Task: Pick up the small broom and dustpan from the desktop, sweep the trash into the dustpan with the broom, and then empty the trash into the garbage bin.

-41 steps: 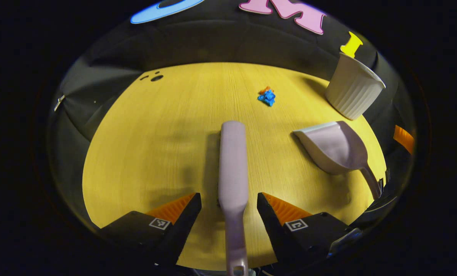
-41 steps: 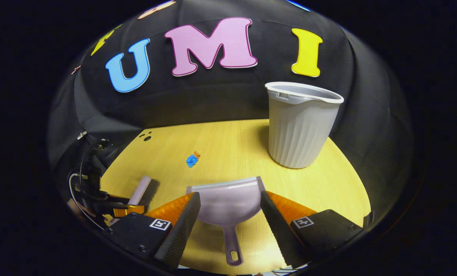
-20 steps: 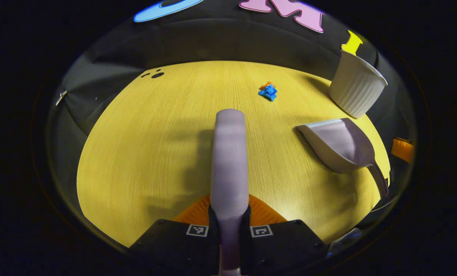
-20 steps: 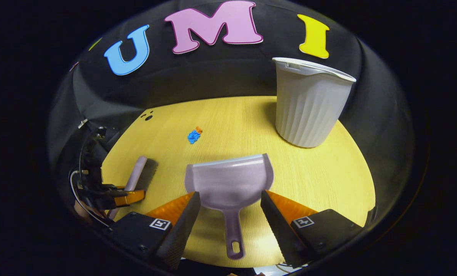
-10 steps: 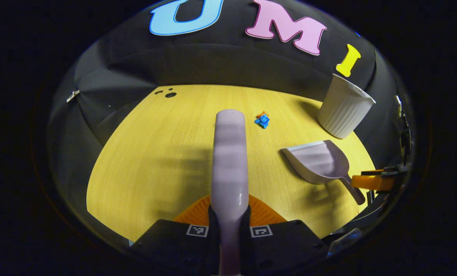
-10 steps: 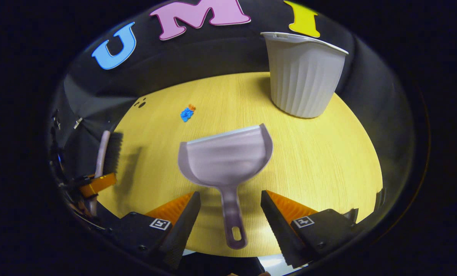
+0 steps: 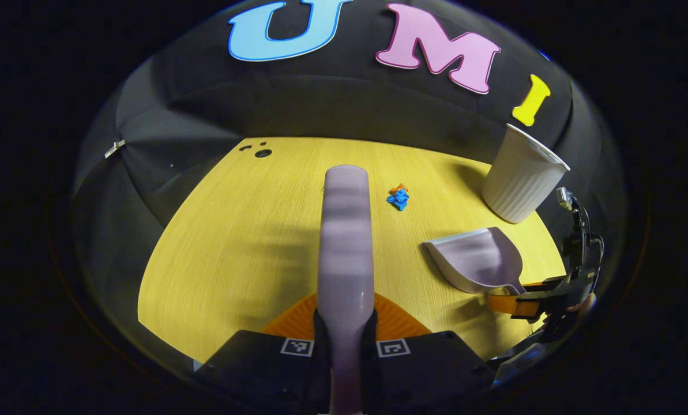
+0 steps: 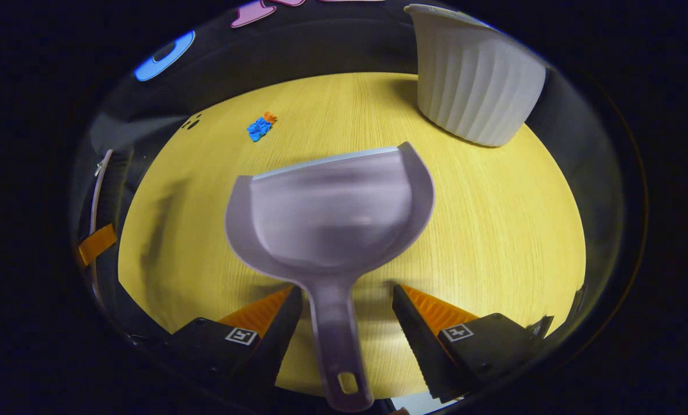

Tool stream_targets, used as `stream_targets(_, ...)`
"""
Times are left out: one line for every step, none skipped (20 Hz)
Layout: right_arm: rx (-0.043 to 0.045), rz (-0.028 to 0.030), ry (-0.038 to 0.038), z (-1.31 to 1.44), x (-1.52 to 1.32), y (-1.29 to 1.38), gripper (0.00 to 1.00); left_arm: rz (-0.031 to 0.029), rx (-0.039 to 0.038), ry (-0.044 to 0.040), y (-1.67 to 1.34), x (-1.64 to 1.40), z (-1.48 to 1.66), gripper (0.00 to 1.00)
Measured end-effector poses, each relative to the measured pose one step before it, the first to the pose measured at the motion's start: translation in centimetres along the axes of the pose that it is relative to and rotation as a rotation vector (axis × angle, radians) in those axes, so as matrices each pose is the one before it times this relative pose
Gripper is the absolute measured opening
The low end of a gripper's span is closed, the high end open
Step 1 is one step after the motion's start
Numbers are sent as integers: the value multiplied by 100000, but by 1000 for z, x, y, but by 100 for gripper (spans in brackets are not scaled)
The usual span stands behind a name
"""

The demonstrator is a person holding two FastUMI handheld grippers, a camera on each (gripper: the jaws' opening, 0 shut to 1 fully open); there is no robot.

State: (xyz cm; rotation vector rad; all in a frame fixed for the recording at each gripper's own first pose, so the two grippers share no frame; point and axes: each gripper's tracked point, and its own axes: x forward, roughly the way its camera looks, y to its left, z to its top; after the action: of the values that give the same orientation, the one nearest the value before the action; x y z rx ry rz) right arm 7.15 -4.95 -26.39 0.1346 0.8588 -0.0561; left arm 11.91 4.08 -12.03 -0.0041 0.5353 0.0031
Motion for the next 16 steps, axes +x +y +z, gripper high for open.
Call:
stream_targets(-378,-504,735,52,377,22,93,204,-377,116,-86,270,204,25)
stream_targets(-1275,-975,439,36,428,-80,88,241,-302,682,-11,308,33,25)
stream_targets(-1768,-223,-484,377,-81,87,68,134,-214,804,-71,348,55,25)
stream_targets(-2017,-939,106,-21,55,-52,61,194,-92,570,-63,295,26,25)
stream_targets(-2013,-395,7,20,140,-35,59,-38,3,616,-39,373,163,25)
stream_targets(-2462,-567,301,155,-100,-14,57,-22,57,965,-110,463,84,25)
stream_targets(-2512,196,298,106,100,26,48,-80,-44,804,-127,534,230,25)
stream_targets(-1980,822,429,-94,-153,169,41,-579,181,1115,-213,631,141,25)
stream_targets(-1049,873,672,-6,1,-38,40,-558,687,980,-174,666,323,25)
stream_targets(-293,1023,192,-27,-74,49,39,-750,1301,1326,-94,805,368,25)
stream_targets(-253,1031,824,34,-56,48,38,-371,1681,1578,-24,860,431,25)
stream_targets(-1133,1113,77,41,187,7,37,-635,1885,1886,50,870,449,25)
stream_targets(-1496,541,693,-100,54,-217,40,-364,2066,1596,102,1080,740,25)
stream_targets(-1584,554,616,-20,-11,-221,36,-454,2730,1449,117,1110,726,25)
stream_targets(-1741,690,0,56,-111,-317,40,11,3255,1536,274,1138,845,25)
stream_targets(-2114,614,-89,35,-194,-388,40,-254,3217,1393,237,1197,934,25)
